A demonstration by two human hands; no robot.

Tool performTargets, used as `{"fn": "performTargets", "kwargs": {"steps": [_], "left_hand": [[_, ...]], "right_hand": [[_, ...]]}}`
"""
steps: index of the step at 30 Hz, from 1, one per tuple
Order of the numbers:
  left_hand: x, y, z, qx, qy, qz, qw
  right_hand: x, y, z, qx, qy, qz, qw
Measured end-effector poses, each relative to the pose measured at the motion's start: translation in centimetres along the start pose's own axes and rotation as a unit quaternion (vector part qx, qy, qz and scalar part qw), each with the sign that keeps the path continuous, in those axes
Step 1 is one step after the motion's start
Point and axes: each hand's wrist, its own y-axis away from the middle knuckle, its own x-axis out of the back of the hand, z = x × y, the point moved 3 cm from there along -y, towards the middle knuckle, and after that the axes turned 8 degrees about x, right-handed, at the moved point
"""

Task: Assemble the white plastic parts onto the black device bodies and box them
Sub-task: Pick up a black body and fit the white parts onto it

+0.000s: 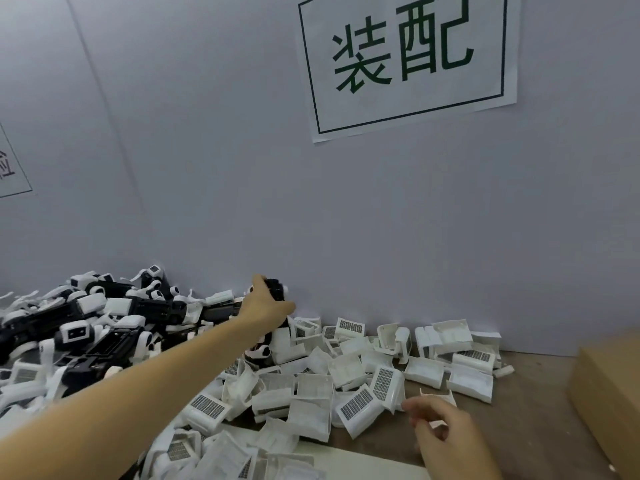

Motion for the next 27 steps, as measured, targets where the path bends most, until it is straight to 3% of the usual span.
{"fn": "performTargets", "kwargs": {"steps": [2,4,7,10,13,15,18,22,24,27], "left_hand": [[-0.1,2.0,1.6,-0.138,-0.069,0.026,0.988],[-0.5,4.3,3.3,-0.238,-0.114,-0.026,0.964],[-1.2,8.0,6.1,-0.297,-0.247,-0.137,0.912],[-3.2,12.4,8.1,-0.384,-0.393,-0.145,0.823],[-6.4,16.7,8.7,-0.446,-0.485,-0.135,0.74],[-8.2,18.5,9.1,-0.437,-0.522,-0.156,0.716],[-9.1,19.6,10.1,-0.396,-0.543,-0.188,0.716],[-9.3,20.2,10.8,-0.376,-0.553,-0.219,0.71],[-9.1,20.4,11.0,-0.376,-0.487,-0.226,0.755],[-8.7,20.6,10.3,-0.378,-0.343,-0.188,0.839]], "right_hand": [[-0.1,0.0,0.1,0.002,0.0,-0.003,1.0],[-0.1,0.1,0.1,0.001,-0.002,0.0,1.0],[0.2,0.1,-0.4,0.008,-0.015,0.014,1.0],[0.7,0.4,-1.3,0.047,-0.056,0.03,0.997],[1.2,0.8,-2.1,0.103,-0.018,-0.004,0.994],[1.7,0.6,-2.1,0.06,-0.105,-0.037,0.992],[2.2,0.3,-2.5,-0.005,-0.234,-0.074,0.969],[3.5,0.6,-2.3,-0.009,-0.194,-0.033,0.98],[4.3,0.5,-1.5,0.047,-0.096,0.017,0.994],[4.9,0.4,-1.5,0.045,0.003,0.032,0.998]]}}
